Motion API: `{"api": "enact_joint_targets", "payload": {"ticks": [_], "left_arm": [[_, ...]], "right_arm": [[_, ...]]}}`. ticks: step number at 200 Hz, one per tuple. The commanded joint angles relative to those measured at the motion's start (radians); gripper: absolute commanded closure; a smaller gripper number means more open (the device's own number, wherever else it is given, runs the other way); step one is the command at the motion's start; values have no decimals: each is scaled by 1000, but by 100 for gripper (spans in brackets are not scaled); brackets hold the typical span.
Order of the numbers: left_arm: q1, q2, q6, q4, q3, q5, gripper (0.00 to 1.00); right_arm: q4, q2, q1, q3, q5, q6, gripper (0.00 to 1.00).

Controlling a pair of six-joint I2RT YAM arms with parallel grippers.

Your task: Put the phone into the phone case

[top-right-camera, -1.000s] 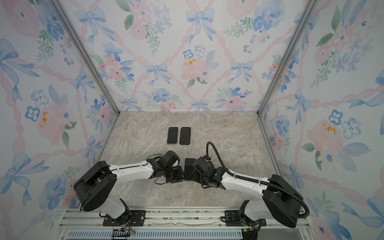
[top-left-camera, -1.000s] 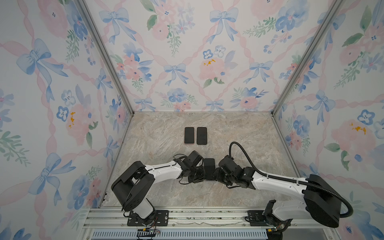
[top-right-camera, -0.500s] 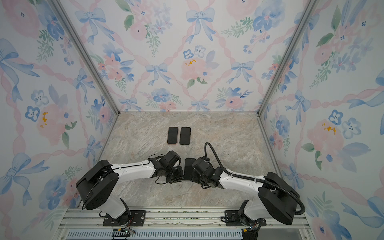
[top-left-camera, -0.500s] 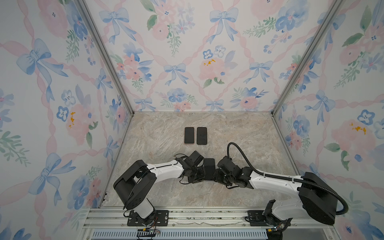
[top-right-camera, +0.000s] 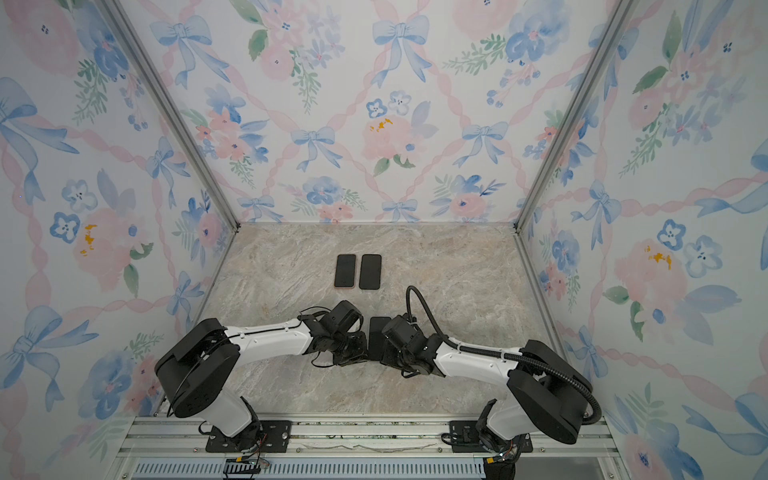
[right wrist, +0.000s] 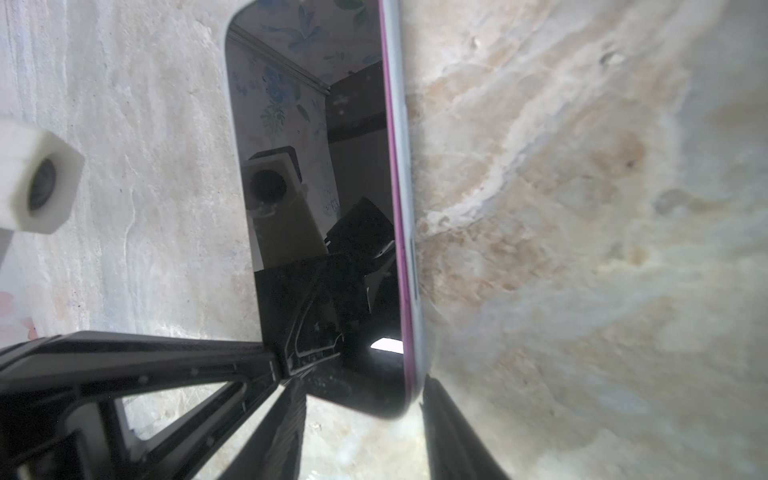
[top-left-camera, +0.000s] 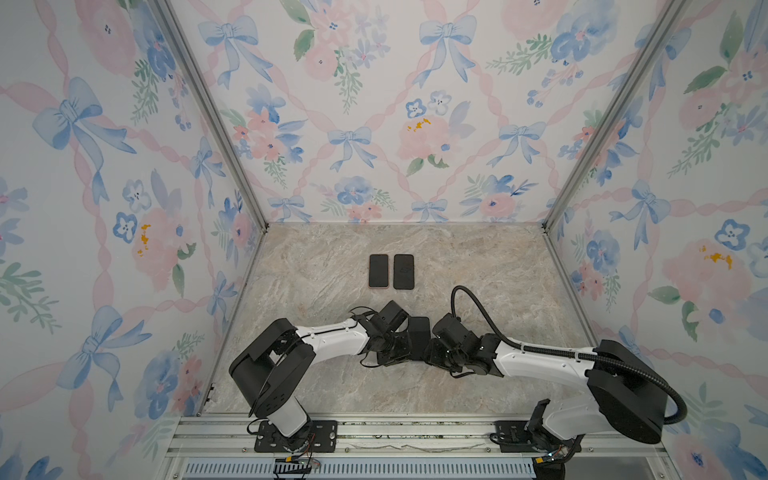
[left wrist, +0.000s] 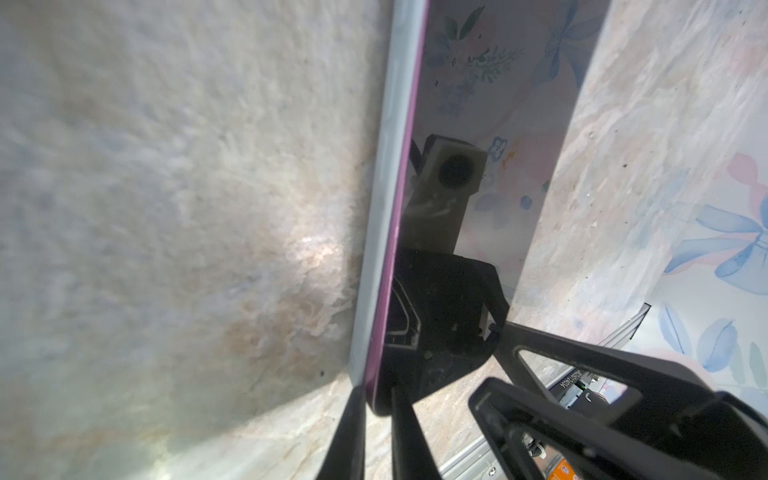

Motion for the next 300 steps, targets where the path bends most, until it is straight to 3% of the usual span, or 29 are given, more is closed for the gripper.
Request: {"api": "enact_joint_targets", "payload": {"ticks": [1, 104, 227, 259, 300], "left_arm": [[-4, 33, 30, -21, 3, -11, 88], [16, 22, 45, -21, -14, -26, 93], [13, 32, 55, -17, -14, -40, 96], [17, 9, 68, -19, -27, -40, 96], [39, -51, 117, -25, -45, -60, 78]], "right_arm": [[19, 23, -6, -7, -8, -14, 52], [77, 55, -3, -9, -37, -14, 52], [277, 101, -25, -61, -148, 20, 52], [169, 71, -27, -31, -120, -6, 53], [-105, 8, -34, 66, 3, -139, 51]]}}
